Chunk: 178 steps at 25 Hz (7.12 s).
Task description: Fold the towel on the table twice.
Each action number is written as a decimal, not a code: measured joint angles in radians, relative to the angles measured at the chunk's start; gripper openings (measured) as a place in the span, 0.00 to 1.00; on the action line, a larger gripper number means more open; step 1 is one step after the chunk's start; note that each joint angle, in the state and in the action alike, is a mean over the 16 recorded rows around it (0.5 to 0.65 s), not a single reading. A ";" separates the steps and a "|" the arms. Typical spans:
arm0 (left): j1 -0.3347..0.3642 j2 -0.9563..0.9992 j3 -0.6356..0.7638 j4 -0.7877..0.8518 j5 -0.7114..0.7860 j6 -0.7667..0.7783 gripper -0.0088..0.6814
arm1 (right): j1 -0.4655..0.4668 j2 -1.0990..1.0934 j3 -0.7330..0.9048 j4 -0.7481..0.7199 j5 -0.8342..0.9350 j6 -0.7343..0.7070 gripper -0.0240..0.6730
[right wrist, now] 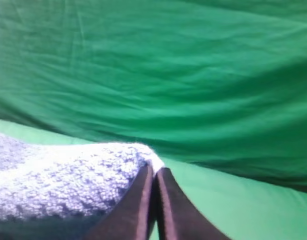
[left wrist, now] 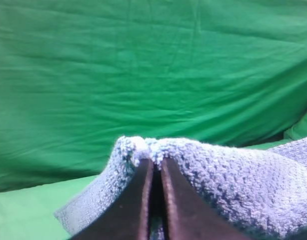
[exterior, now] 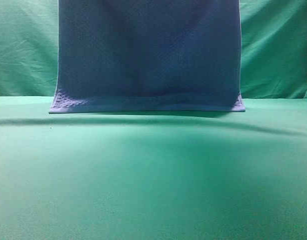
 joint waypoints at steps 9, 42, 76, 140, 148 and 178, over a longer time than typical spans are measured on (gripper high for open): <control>0.000 -0.053 0.054 0.032 0.107 -0.011 0.01 | -0.005 -0.085 0.043 0.000 0.179 -0.008 0.03; 0.000 -0.711 0.905 0.076 0.123 -0.058 0.01 | -0.005 -0.742 0.949 0.190 0.081 -0.113 0.03; 0.000 -0.973 1.429 -0.063 0.069 -0.061 0.01 | -0.005 -1.011 1.415 0.306 0.014 -0.121 0.03; -0.004 -0.324 0.882 -0.748 -0.107 0.846 0.27 | -0.005 -0.414 0.820 0.313 -0.163 -0.324 0.50; -0.004 -0.604 0.882 -0.304 -0.017 0.393 0.02 | -0.005 -0.638 0.788 0.297 0.056 -0.267 0.11; -0.004 -1.708 1.352 0.578 0.224 -0.439 0.01 | -0.005 -1.511 1.335 0.206 0.019 -0.192 0.03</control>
